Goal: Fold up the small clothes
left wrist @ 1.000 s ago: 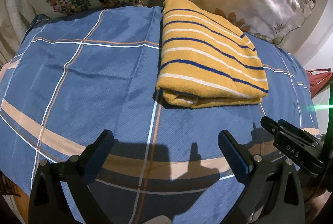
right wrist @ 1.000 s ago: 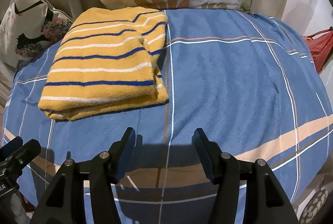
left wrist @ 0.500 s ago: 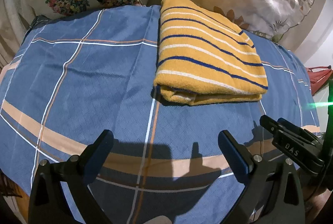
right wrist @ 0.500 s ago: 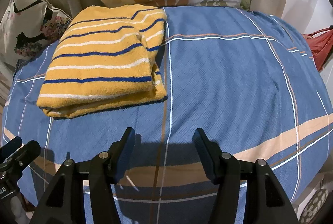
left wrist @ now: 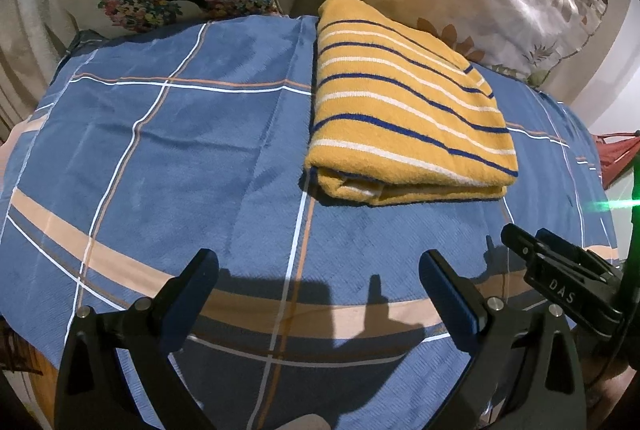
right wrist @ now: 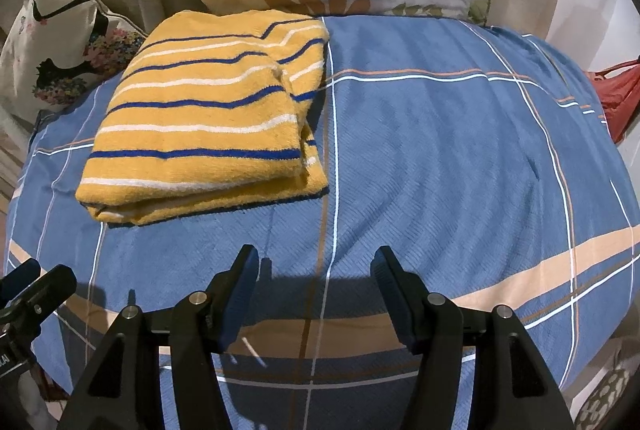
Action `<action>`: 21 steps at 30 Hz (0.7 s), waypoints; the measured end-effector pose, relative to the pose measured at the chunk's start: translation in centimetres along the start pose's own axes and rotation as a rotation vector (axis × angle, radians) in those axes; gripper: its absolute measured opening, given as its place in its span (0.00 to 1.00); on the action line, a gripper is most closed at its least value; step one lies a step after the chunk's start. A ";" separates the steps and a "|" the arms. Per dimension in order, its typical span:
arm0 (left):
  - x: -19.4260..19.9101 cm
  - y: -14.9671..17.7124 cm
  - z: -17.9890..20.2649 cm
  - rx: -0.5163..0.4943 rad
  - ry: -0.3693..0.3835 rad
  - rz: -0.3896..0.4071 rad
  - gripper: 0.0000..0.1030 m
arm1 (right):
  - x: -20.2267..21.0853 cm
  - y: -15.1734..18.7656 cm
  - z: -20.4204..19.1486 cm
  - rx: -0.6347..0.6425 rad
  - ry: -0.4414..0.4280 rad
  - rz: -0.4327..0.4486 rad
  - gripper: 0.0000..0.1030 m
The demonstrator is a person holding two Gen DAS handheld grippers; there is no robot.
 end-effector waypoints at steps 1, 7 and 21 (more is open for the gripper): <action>0.1 0.0 0.0 0.000 -0.002 0.003 0.97 | 0.0 0.0 0.0 0.001 -0.001 0.000 0.63; 0.2 0.0 0.0 0.002 -0.006 0.002 0.97 | 0.0 0.0 -0.1 0.008 -0.006 0.000 0.63; 0.0 -0.1 -0.2 0.003 -0.005 -0.005 0.97 | -0.1 0.0 -0.2 0.006 -0.005 -0.002 0.64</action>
Point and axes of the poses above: each gripper's, at about its wrist camera, not at the fingertips, and x roughly against the way its jaws point, z to its right, y to its underside, the point moved 5 cm from there along -x, roughly the way its jaws point, and after that the axes turned 10 degrees about y, right-handed, at the moved point
